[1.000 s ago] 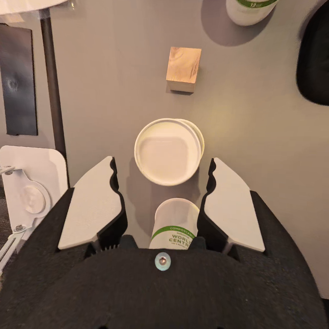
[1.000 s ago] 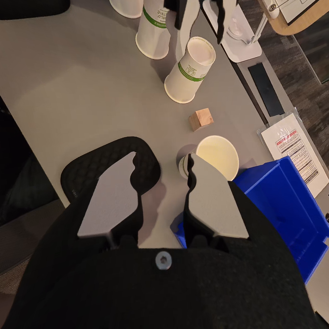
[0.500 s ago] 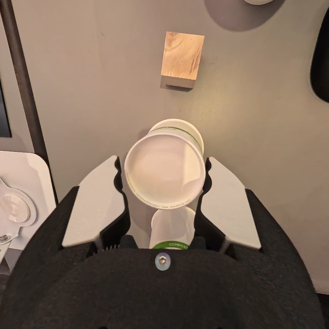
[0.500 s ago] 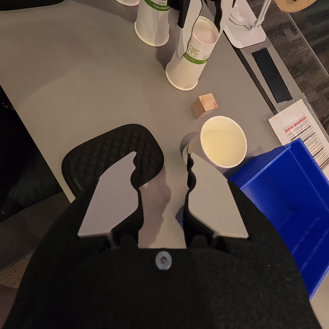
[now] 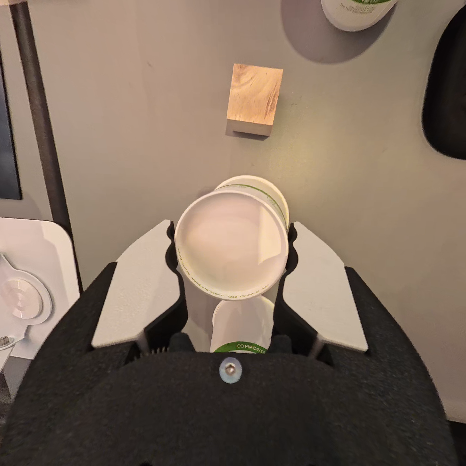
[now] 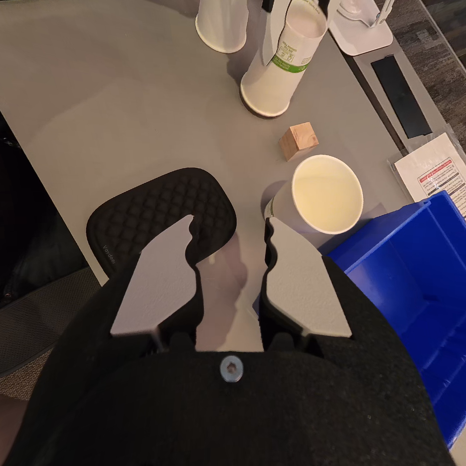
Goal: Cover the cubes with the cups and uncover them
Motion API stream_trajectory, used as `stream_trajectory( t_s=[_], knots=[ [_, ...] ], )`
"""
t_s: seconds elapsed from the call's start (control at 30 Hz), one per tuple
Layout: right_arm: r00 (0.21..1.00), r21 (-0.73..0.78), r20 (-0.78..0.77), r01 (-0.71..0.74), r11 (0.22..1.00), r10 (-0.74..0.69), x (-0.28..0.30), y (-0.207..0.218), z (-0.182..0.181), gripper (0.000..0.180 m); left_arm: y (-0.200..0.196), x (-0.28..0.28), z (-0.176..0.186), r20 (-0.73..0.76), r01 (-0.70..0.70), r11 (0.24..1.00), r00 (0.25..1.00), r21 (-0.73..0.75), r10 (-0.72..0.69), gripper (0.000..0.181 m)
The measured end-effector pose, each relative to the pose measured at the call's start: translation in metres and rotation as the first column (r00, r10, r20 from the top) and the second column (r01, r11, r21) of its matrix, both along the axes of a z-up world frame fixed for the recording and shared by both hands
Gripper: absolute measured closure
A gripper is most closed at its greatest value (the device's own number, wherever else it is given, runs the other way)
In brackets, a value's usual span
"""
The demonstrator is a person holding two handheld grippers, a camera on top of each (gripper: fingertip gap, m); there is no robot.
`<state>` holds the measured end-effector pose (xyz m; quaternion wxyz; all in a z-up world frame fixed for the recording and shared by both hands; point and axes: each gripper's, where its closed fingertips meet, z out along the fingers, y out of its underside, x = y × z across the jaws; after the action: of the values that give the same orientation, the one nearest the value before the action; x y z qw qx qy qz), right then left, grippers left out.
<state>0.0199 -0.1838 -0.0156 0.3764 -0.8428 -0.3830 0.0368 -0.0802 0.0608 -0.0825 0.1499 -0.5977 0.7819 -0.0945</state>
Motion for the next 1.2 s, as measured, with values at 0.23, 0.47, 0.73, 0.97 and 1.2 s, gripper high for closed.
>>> stream_trajectory(
  t_s=[0.23,0.47,0.73,0.97,1.2],
  knots=[
    [1.000,0.014,-0.004,0.003,1.000,-0.003,-0.003,0.003,0.001,0.130,-0.010,0.001,0.034,0.106,0.002,1.000,0.994,-0.028,0.001,0.096],
    [0.979,0.172,-0.204,0.033,0.984,0.002,-0.032,0.032,0.039,0.130,-0.037,-0.003,0.116,0.407,0.013,0.999,0.913,-0.044,0.006,0.096],
    [0.707,0.229,-0.702,0.107,0.968,0.088,-0.079,0.085,0.097,0.131,-0.085,-0.022,0.207,0.644,0.085,0.996,0.764,-0.035,-0.042,0.097],
    [0.513,0.289,-0.828,0.042,0.956,0.228,-0.110,0.101,0.124,0.142,-0.111,-0.036,0.235,0.717,0.135,0.991,0.692,-0.019,-0.081,0.097],
    [0.272,0.362,-0.878,-0.159,0.918,0.393,-0.134,0.083,0.144,0.176,-0.120,-0.041,0.228,0.726,0.188,0.980,0.683,-0.070,-0.079,0.097]
  ],
)
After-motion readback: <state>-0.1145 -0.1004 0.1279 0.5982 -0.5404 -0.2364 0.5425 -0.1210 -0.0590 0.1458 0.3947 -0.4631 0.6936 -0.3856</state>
